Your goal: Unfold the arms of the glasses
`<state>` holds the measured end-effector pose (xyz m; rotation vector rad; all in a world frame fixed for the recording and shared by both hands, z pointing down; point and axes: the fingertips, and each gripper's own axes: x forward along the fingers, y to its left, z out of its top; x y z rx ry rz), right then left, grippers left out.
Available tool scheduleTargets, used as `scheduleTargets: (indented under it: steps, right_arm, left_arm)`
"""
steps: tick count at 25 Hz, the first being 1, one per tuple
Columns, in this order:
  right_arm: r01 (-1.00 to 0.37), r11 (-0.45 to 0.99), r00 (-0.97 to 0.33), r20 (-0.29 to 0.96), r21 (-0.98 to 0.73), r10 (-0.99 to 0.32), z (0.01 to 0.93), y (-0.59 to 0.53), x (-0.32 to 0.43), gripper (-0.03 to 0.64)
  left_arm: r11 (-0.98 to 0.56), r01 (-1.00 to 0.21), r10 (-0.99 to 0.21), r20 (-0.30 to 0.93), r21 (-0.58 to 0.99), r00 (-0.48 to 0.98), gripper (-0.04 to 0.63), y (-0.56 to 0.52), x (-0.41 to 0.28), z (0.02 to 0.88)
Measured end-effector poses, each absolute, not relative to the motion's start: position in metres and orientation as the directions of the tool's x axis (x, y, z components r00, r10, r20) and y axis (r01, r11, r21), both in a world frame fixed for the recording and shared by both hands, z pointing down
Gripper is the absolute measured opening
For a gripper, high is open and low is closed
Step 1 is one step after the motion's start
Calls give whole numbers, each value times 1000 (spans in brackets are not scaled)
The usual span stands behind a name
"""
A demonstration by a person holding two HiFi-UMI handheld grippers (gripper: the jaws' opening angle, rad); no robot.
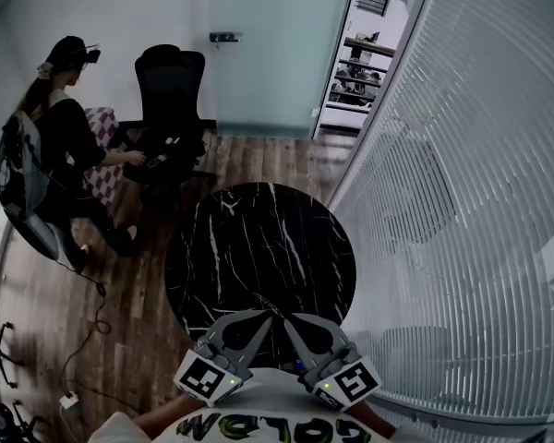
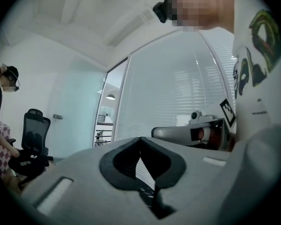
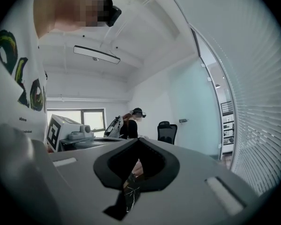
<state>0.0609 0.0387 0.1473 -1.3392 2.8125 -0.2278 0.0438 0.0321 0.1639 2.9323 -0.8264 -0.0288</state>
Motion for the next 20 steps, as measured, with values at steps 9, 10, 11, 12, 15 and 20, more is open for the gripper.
scheduleTargets:
  steps: [9,10,11,12,15,20]
  right_arm:
    - [-778,612,-623,46,-144,-781,148,34,61,2]
    - [-777,612,-623,45,-143,-781,149,34,61,2]
    - [-778,613,-623,46,-141,-781,150,34,61,2]
    - [-778,613,-623,45,-139,-781,151,34,61,2]
    - [-775,616,-627,45,-142,-778,153,35,60,2]
    - [-774,614,-627,51,-151,-777,154,34,59,2]
  left_arm:
    - [-840,-531,-535,-6,113,845,5,29,42,163]
    - [-839,-532,-536,-6,113,844,5,29,42,163]
    - [-838,-534,-538,-7,114,843,5,29,42,163]
    - [-837,-536,-540,-8,114,842,5,29,41,164]
    - [-835,-538,-542,-4,114,841,5,30,41,166]
    - [-835,-536,-539,7,121,842,5,28,39,169]
